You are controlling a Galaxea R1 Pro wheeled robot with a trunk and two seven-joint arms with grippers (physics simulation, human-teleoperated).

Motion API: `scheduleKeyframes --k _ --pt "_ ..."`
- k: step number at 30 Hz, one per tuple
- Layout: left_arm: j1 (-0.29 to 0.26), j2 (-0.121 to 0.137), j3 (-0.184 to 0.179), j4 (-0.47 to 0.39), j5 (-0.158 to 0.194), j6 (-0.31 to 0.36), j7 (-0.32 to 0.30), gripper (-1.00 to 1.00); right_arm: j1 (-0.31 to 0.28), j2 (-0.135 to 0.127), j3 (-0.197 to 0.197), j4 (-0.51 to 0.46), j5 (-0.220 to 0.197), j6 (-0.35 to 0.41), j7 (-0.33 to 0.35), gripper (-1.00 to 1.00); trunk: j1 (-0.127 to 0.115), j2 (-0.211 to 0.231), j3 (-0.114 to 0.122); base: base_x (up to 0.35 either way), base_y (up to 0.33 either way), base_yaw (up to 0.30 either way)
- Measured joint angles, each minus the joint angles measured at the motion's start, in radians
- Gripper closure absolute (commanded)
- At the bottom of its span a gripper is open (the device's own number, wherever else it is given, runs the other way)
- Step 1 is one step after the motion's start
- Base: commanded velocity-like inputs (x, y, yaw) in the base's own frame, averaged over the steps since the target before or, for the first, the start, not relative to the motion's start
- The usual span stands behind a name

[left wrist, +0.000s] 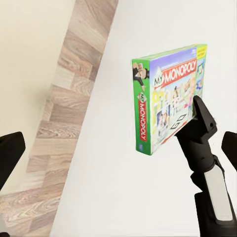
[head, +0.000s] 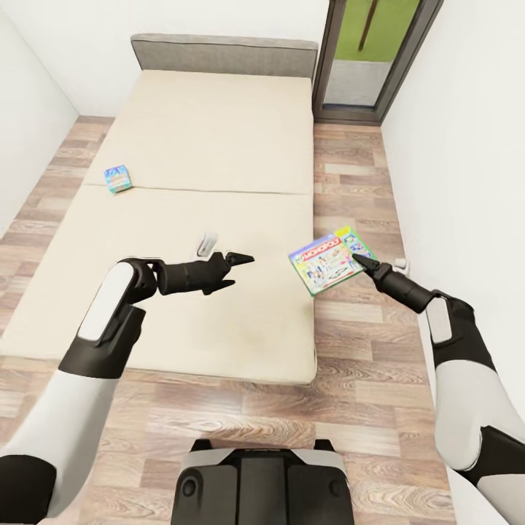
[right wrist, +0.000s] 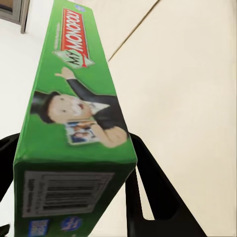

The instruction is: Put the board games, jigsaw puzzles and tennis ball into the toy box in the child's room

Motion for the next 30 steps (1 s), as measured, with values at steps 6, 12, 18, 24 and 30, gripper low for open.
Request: scheduleKeyframes --k 6,12,18,24,30 --pt "0.027 -0.002 -0.045 -0.027 0.0 -0.002 0.0 -1.0 0.036 0.0 0.015 -0.037 -0.001 0.002 0.0 1.0 0.0 0.0 0.01 0.0 0.0 0.0" --pt "0.079 -0.001 -0.084 -0.039 -0.001 -0.004 0.001 -1.0 0.074 -0.001 0.026 -0.062 0.0 0.007 0.0 1.0 0.0 0.0 0.019 0.0 0.0 0.0" --pt "0.155 -0.001 -0.096 -0.043 -0.002 -0.006 0.0 -1.0 0.113 -0.001 0.03 -0.09 0.0 0.024 0.0 1.0 0.0 0.0 0.029 0.0 0.0 0.0" --pt "0.202 -0.001 -0.1 -0.045 -0.002 -0.008 -0.001 -1.0 0.161 0.0 0.046 -0.131 -0.004 0.035 -0.001 1.0 0.0 0.0 0.038 0.0 0.0 0.0" --pt "0.224 -0.002 -0.104 -0.045 -0.002 -0.025 -0.002 -1.0 0.193 0.001 0.1 -0.162 -0.005 0.041 0.001 1.0 0.0 0.0 0.048 0.0 0.0 0.0"
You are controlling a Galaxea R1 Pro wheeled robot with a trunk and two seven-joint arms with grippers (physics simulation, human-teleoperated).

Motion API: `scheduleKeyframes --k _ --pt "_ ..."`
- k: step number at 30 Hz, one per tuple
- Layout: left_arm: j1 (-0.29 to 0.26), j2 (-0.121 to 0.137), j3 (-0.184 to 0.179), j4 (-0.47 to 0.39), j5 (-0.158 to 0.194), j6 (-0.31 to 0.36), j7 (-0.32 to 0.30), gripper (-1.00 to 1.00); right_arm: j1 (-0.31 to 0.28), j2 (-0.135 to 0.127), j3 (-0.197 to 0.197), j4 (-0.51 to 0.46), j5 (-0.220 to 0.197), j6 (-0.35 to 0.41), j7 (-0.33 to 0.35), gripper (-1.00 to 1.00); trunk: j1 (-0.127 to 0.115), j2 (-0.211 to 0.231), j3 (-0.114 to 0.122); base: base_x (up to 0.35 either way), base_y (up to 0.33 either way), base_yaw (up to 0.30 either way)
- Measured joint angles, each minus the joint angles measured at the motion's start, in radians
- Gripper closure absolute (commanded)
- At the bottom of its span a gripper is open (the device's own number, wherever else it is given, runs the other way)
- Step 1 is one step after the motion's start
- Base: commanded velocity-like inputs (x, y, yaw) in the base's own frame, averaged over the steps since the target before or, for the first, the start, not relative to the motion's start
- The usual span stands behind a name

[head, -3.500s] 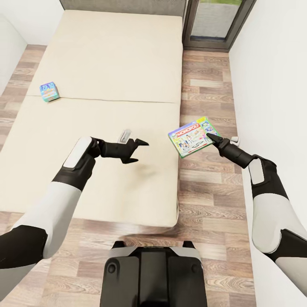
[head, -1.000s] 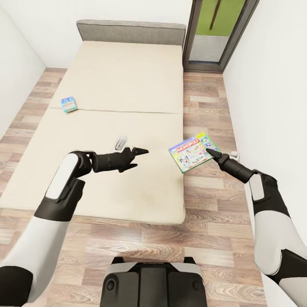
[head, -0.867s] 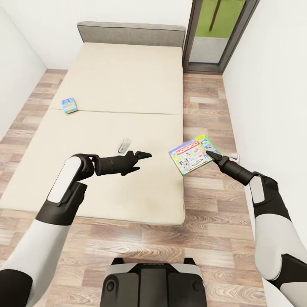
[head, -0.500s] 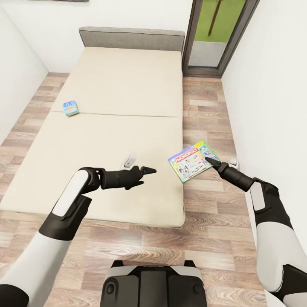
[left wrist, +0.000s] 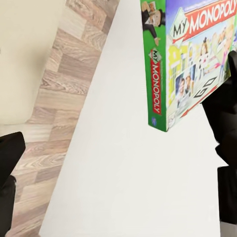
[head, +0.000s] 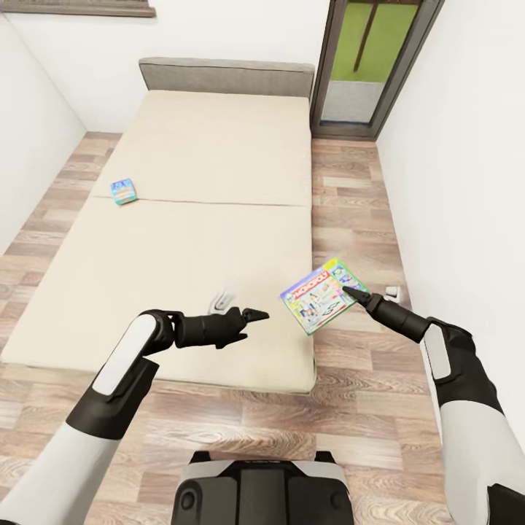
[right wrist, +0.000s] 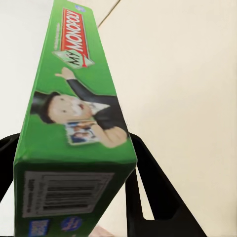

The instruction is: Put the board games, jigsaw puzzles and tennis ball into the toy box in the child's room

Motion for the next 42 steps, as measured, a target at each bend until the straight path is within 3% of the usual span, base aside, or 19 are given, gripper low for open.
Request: scheduleKeyframes --k 12,19,24,42 --pt "0.015 -0.002 -0.018 0.0 0.0 -0.025 0.0 -1.0 0.038 0.0 0.031 -0.017 -0.002 0.001 0.02 1.0 0.0 0.0 0.019 0.0 0.0 0.0" --pt "0.018 -0.003 -0.079 -0.001 0.001 -0.046 -0.001 -1.0 0.062 0.002 0.035 -0.019 -0.002 0.0 0.052 1.0 0.0 0.0 0.03 0.0 0.0 0.0" --pt "0.019 -0.003 -0.101 -0.001 0.002 -0.076 -0.001 -1.0 0.071 0.006 0.036 -0.02 -0.001 -0.001 0.061 1.0 0.0 0.0 0.038 0.0 0.0 0.0" --pt "0.019 -0.002 -0.118 0.008 0.005 -0.117 0.0 -1.0 0.08 0.008 0.036 -0.02 -0.001 -0.002 0.097 1.0 0.0 0.0 0.067 0.0 0.0 -0.004"
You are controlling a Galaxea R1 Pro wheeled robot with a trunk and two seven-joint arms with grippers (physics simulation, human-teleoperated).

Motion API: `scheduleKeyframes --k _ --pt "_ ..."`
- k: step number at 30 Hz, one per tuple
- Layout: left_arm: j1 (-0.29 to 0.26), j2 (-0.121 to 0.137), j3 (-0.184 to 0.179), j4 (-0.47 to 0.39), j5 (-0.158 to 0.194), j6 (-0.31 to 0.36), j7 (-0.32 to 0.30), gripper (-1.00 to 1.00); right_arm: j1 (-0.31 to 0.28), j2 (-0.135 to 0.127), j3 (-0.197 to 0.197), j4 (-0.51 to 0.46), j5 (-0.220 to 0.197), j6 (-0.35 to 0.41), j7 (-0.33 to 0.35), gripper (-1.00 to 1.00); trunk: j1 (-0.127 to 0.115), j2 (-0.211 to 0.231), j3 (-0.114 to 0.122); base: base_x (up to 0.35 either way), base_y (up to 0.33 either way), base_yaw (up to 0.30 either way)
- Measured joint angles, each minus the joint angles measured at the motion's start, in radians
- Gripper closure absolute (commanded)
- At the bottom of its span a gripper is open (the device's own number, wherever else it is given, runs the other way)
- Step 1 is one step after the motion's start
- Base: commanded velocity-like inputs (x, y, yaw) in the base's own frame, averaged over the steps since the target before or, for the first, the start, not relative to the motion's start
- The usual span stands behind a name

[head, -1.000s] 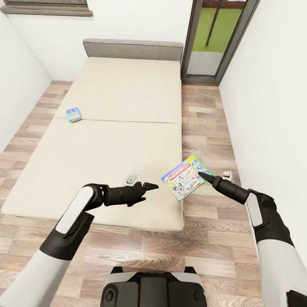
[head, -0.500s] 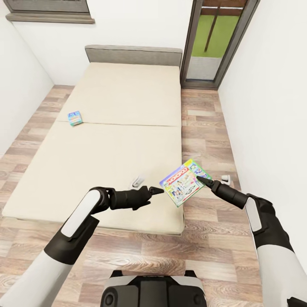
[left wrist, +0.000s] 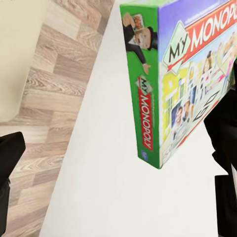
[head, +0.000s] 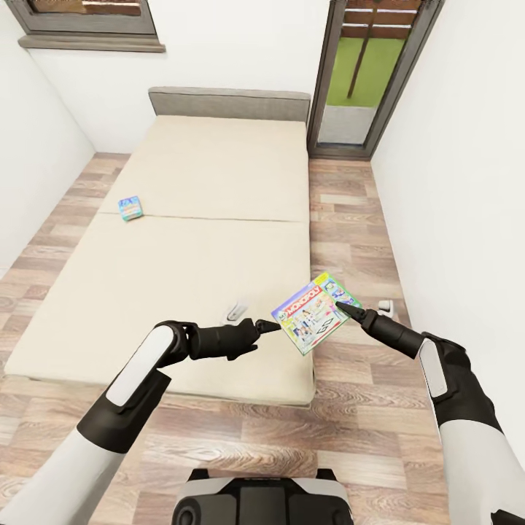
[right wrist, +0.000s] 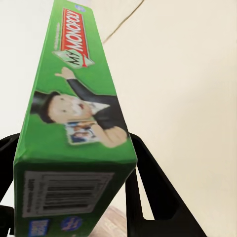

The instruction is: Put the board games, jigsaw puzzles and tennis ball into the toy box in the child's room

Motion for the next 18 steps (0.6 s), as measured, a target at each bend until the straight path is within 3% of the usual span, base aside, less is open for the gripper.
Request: scheduleKeyframes --k 18 --pt "0.001 0.0 -0.005 0.001 0.0 -0.025 0.001 -1.0 0.001 0.0 -0.001 0.0 0.001 0.0 0.004 1.0 0.0 0.0 0.029 0.0 0.0 -0.027"
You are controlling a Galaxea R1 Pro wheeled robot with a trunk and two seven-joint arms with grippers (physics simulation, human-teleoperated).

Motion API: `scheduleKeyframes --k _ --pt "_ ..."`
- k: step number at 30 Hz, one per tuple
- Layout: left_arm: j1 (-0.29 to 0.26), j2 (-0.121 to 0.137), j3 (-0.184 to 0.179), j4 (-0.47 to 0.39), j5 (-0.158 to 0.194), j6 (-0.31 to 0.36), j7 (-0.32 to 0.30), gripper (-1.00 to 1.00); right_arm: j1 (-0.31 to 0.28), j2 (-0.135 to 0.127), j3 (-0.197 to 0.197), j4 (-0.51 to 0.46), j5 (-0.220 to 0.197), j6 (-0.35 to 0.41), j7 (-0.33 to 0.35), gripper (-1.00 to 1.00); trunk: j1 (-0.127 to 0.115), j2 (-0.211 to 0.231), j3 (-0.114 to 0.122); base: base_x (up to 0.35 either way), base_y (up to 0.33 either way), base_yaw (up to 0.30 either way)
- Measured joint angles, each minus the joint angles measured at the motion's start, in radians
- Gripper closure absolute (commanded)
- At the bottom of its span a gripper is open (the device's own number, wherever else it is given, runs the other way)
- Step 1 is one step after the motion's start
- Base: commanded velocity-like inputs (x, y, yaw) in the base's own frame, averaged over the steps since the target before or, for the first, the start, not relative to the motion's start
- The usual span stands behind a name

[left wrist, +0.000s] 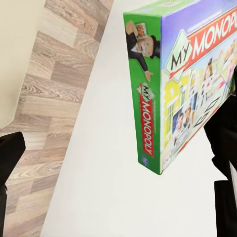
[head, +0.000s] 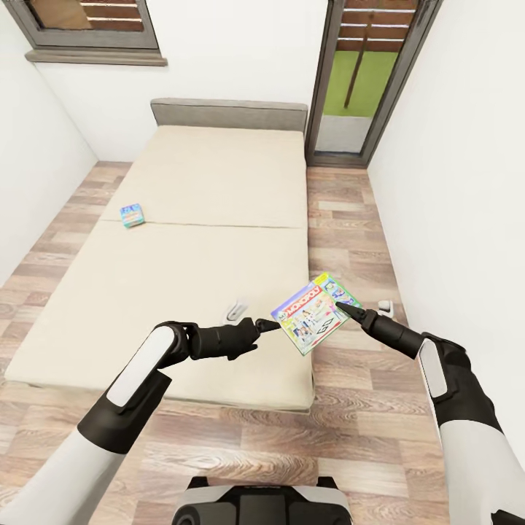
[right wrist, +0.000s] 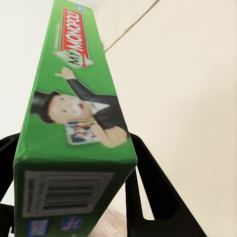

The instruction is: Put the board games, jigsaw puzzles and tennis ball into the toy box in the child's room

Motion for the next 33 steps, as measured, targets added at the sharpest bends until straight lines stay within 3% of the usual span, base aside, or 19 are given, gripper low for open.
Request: scheduleKeyframes --k 15,27,33 --pt "0.036 0.008 0.006 -0.003 -0.001 -0.007 -0.003 -1.0 0.0 0.0 0.001 0.001 0.002 -0.001 -0.024 1.0 0.0 0.0 0.024 0.0 0.0 -0.065" --pt "0.076 0.074 0.038 0.01 -0.002 -0.046 -0.007 -1.0 0.0 0.0 0.002 0.004 0.002 -0.001 -0.039 1.0 0.0 0.0 0.043 0.0 0.0 -0.074" --pt "0.081 0.085 0.044 0.012 -0.001 -0.058 -0.01 -1.0 0.0 0.001 0.002 0.007 0.002 -0.002 -0.043 1.0 0.0 0.0 0.053 0.0 0.0 -0.078"
